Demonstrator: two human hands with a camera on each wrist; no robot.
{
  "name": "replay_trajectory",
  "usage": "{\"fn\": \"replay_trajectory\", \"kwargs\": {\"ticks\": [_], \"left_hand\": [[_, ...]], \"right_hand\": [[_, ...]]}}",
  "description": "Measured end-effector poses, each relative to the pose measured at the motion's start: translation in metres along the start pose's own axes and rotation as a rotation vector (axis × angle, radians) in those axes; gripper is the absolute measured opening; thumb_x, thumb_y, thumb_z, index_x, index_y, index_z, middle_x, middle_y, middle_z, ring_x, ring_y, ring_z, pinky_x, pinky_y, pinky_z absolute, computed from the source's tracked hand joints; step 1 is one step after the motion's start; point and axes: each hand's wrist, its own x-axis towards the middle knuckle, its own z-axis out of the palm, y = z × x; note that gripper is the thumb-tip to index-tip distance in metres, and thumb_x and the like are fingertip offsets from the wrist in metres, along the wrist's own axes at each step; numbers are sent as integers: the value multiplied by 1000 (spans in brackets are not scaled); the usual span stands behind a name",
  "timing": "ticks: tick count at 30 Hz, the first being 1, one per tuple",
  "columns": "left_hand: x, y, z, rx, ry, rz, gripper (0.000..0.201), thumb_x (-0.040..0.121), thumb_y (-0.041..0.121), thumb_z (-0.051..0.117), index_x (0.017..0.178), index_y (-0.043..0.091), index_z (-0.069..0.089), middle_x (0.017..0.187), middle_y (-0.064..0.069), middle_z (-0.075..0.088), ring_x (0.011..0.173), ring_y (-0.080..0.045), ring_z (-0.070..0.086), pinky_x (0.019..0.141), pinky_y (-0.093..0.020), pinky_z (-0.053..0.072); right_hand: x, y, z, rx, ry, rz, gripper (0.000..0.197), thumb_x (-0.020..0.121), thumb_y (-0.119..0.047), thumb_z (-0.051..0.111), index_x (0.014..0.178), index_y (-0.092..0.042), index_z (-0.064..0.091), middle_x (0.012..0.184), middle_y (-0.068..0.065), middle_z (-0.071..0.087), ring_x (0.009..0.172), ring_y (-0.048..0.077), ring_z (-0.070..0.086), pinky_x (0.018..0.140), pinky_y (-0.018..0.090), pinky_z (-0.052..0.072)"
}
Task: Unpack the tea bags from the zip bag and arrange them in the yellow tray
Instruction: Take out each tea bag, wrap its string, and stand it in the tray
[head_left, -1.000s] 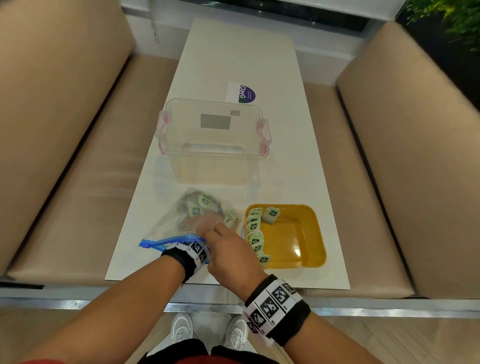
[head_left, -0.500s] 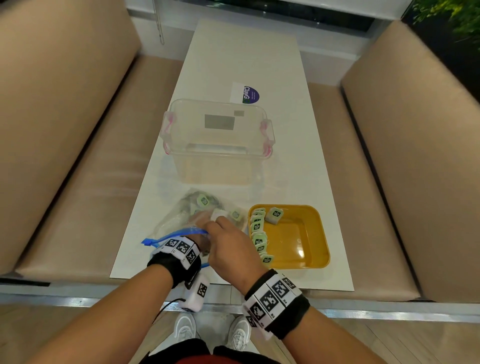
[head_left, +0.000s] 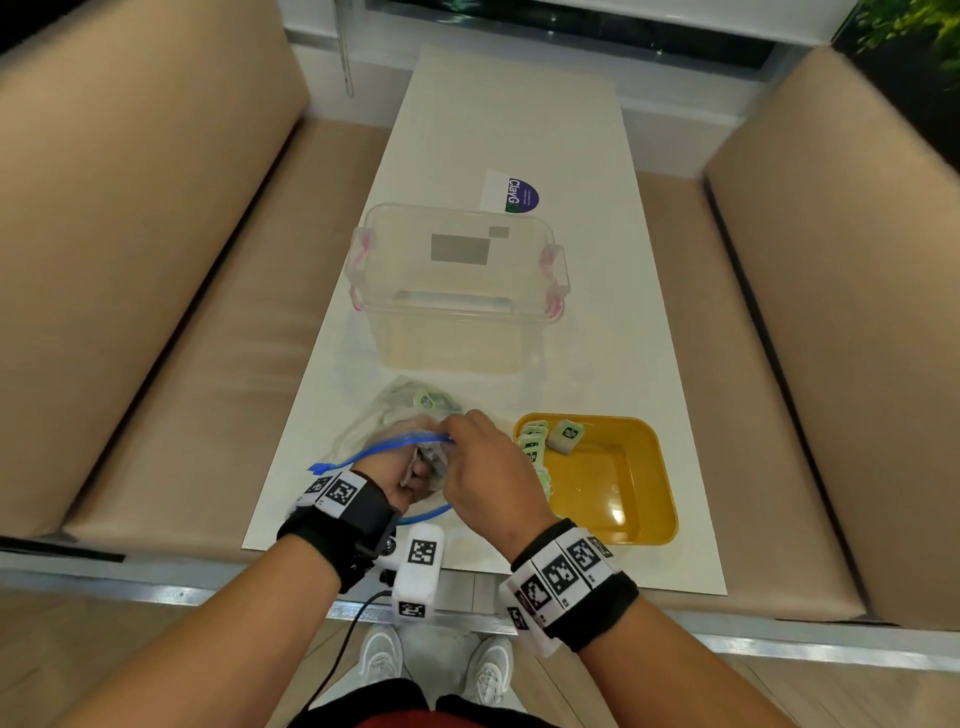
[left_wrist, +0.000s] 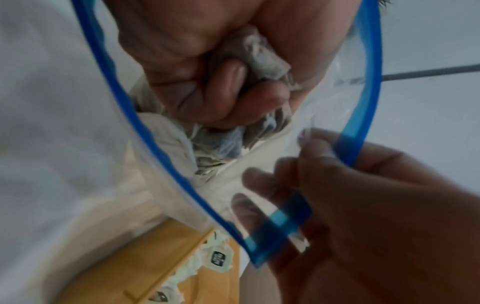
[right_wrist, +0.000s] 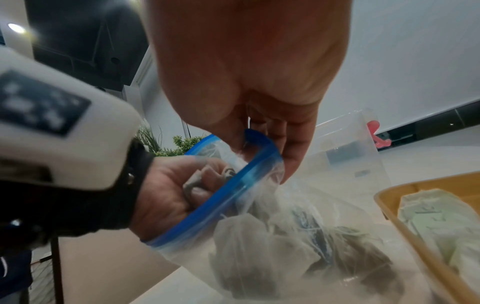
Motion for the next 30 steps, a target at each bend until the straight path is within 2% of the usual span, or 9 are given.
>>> {"fn": "replay_trajectory", "kwargs": {"ticks": [5, 11, 16, 19, 22, 24, 25, 27, 30], "left_hand": [[-13, -3, -3, 27, 11, 47, 24, 100, 19, 52, 76, 16, 50, 69, -6, 41, 33, -6, 33, 34, -14, 27], [-33, -8, -4, 124, 53, 124, 15, 89, 24, 60, 81, 11, 56, 74, -16, 50, 44, -16, 32, 40, -20, 25], [-38, -5, -10, -65, -71, 25, 12, 93, 20, 54, 83, 16, 58, 69, -6, 57, 41, -9, 30, 37, -17, 21], [-42, -4, -14, -105, -130, -42, 18, 93, 18, 52, 76, 18, 55, 66, -5, 59, 37, -7, 27, 37, -16, 17], [-47, -3, -20, -109, -211, -99, 16, 93, 19, 51, 77, 17, 53, 75, -12, 60, 35, -6, 25, 35, -15, 17], [-48, -5, -24, -137, -258, -139, 13, 94, 19, 51, 82, 15, 54, 78, -14, 60, 33, -5, 25, 33, -14, 19], [-49, -5, -26, -149, -274, -153, 11, 94, 20, 52, 84, 14, 54, 78, -14, 60, 32, -5, 26, 32, -13, 19], [-51, -7, -30, -166, -302, -167, 11, 94, 20, 53, 87, 12, 54, 78, -15, 61, 31, -5, 27, 32, -13, 20], [-55, -11, -33, -140, -330, -175, 14, 93, 20, 55, 87, 8, 56, 79, -16, 62, 31, -5, 27, 31, -14, 21]], "right_hand": [[5, 1, -2, 10, 50, 11, 19, 95, -16, 46, 108, -17, 59, 103, 3, 55, 85, 29, 59, 68, 44, 49], [12, 3, -8, 32, 34, 34, 19, 96, -20, 47, 106, -17, 62, 104, 2, 55, 89, 26, 58, 74, 42, 49], [15, 5, -8, 87, -16, 52, 15, 95, -22, 52, 103, -19, 63, 102, 1, 57, 91, 23, 58, 78, 40, 49], [19, 7, -10, 177, -86, 62, 15, 93, -20, 57, 104, -18, 67, 100, 1, 62, 92, 20, 59, 81, 33, 48], [23, 10, -14, 268, -119, 99, 13, 91, -16, 61, 101, -17, 70, 87, -5, 64, 79, 11, 58, 72, 21, 43], [25, 12, -16, 307, -127, 123, 11, 90, -15, 63, 98, -18, 71, 78, -11, 61, 70, 4, 55, 66, 18, 41], [25, 12, -16, 331, -130, 134, 10, 89, -15, 63, 95, -18, 71, 75, -13, 60, 68, 4, 55, 66, 19, 44], [27, 12, -15, 377, -139, 156, 8, 88, -16, 65, 89, -22, 70, 74, -11, 61, 68, 10, 59, 70, 33, 54], [29, 11, -14, 433, -156, 187, 9, 86, -17, 66, 82, -25, 68, 75, -10, 63, 71, 15, 63, 74, 43, 57]]}}
